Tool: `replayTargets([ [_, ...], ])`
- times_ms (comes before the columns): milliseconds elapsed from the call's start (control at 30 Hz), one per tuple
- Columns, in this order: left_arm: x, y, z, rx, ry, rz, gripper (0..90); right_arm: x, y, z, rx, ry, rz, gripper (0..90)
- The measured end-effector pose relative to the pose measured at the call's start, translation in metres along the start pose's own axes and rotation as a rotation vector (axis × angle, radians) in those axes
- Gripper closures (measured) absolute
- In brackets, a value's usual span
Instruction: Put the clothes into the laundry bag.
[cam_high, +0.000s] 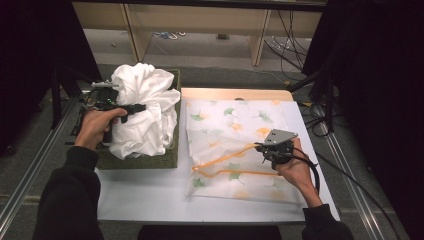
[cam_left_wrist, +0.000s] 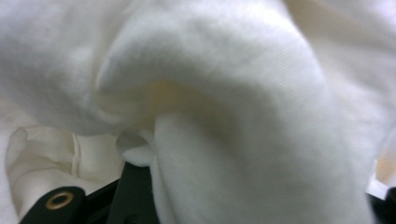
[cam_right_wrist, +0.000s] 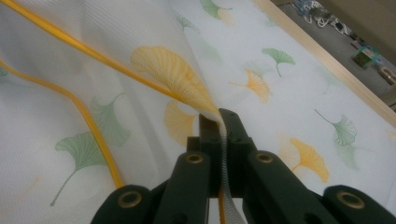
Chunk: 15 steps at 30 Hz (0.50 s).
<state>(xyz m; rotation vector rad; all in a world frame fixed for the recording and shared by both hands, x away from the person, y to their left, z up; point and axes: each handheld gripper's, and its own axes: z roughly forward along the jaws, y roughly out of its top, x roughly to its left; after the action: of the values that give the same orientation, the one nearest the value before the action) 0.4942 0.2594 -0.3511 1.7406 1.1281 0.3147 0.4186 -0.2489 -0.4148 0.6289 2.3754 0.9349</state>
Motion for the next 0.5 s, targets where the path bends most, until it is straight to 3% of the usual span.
replayTargets([
  [100,-0.013,0.008,-0.012,-0.022,-0.041,0.025,59.1,-0.001,0.001,-0.001,-0.002,-0.007,-0.001,89.8],
  [333,-0.038,0.019,-0.025,-0.048,-0.085,0.07,59.0,-0.002,0.003,-0.003,-0.006,-0.011,0.005,89.8],
  [400,-0.05,0.022,-0.028,-0.048,-0.092,0.111,59.0,-0.002,0.003,-0.003,-0.007,-0.016,0.019,89.8],
  [500,-0.064,0.025,-0.033,-0.069,-0.124,0.131,58.9,-0.004,0.003,-0.004,-0.008,-0.026,0.019,89.8],
])
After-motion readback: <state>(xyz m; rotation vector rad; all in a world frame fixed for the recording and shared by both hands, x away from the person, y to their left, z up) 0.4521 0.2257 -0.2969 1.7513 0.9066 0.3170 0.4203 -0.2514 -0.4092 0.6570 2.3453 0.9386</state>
